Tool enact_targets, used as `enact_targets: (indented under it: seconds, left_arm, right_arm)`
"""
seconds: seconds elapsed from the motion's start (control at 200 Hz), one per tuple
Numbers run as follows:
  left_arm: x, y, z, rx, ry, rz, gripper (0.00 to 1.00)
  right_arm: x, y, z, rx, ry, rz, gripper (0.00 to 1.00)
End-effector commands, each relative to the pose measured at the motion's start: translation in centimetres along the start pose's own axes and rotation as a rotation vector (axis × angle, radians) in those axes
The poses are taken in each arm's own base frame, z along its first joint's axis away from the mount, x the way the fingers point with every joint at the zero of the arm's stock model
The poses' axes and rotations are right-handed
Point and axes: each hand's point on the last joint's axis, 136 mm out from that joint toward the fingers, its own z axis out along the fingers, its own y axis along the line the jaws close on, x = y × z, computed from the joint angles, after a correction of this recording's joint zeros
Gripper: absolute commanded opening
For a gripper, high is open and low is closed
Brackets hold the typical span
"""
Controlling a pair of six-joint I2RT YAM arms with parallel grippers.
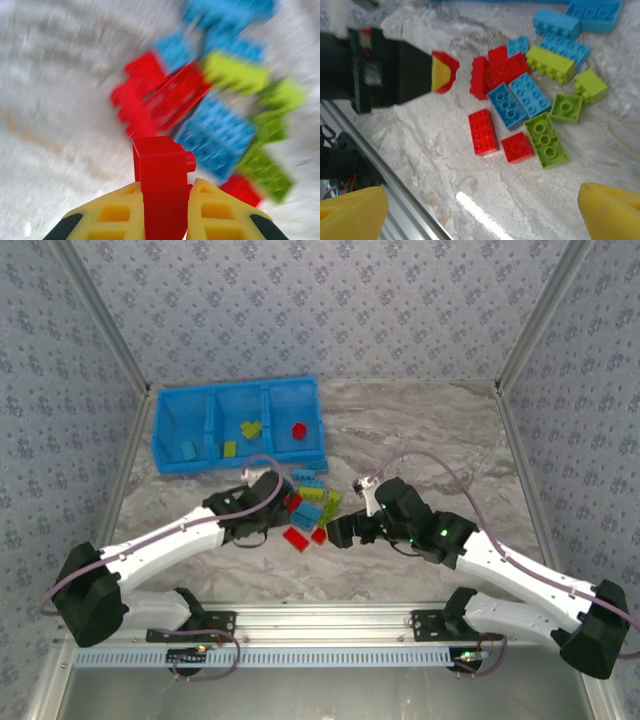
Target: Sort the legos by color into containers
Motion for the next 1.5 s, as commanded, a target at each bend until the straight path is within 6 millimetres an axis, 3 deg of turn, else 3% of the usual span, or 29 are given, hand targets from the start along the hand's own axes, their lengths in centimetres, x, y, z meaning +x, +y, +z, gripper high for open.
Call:
enact_targets:
  seconds: [0.0,0.105,0.175,0.2,0.275,0.375,0.505,0.615,0.73,0.894,1.004,1.094,1.174,1.279,1.374,1.494]
  left_arm:
    - [-7.9,-2.6,-1.5,0.049,-0.184,0.026,0.17]
    - [-13.2,-5.0,-0.1,0.097,-0.226,0.021,0.17]
    - [-15.7,-6.1,2.6,0.074,-0.238,0.055,0.17]
    - [-17.2,-6.6,2.7,0.079,-0.259,0.056,0.18]
    - [-19.5,-7.2,6.4,0.063,-0.224,0.043,0.2]
    - [-22.7,-8.4,8.8,0.071,-0.218,0.041,0.26]
    - [-25.2,-9.2,9.6,0.058,-0.233,0.056,0.43]
    - [-26.6,-9.9,7.6,0.074,-0.254,0.058,0.49]
    - [-25.6,-9.7,5.1,0.075,-0.248,0.059,0.51]
    - [-18.3,-8.3,2.8,0.045,-0.152,0.131,0.5]
    - [-13.4,-6.2,1.9,0.007,-0.13,0.128,0.51]
    - [-10.2,-4.6,3.0,-0.006,-0.085,0.128,0.51]
    - [-8.8,-3.8,4.7,-0.04,-0.04,0.153,0.55]
    - [-8.3,-3.4,7.1,-0.096,-0.011,0.192,0.69]
    - [-8.0,-4.2,9.4,-0.085,0.015,0.228,0.81]
    - [-7.7,-5.0,12.0,-0.071,0.04,0.242,0.87]
  right_arm:
    - [-2.9,-0.1,-2.0,0.03,-0.139,-0.017,1.0]
    - [-2.8,-0.6,-3.0,0.051,-0.16,0.008,1.0]
    - [-2.3,-0.9,-3.4,0.057,-0.156,0.031,1.0]
    - [-2.1,-1.0,-3.6,0.059,-0.155,0.04,1.0]
    - [-1.7,-1.2,-4.1,0.06,-0.157,0.065,1.0]
    - [-1.1,-1.3,-4.9,0.064,-0.152,0.083,1.0]
    - [-0.7,-1.5,-5.8,0.074,-0.154,0.084,1.0]
    - [-0.6,-1.6,-5.9,0.078,-0.157,0.083,1.0]
    - [-0.8,-1.6,-5.6,0.076,-0.165,0.077,1.0]
    - [-0.7,-2.1,-4.8,0.097,-0.161,0.065,1.0]
    - [-0.7,-2.3,-4.1,0.106,-0.157,0.063,1.0]
    - [-0.9,-2.1,-3.6,0.097,-0.154,0.062,1.0]
    - [-1.1,-1.9,-3.3,0.089,-0.143,0.058,1.0]
    - [-1.1,-1.7,-3.2,0.089,-0.126,0.056,1.0]
    - [-0.8,-2.2,-3.6,0.107,-0.127,0.067,1.0]
    - [-0.5,-2.7,-4.1,0.123,-0.146,0.083,1.0]
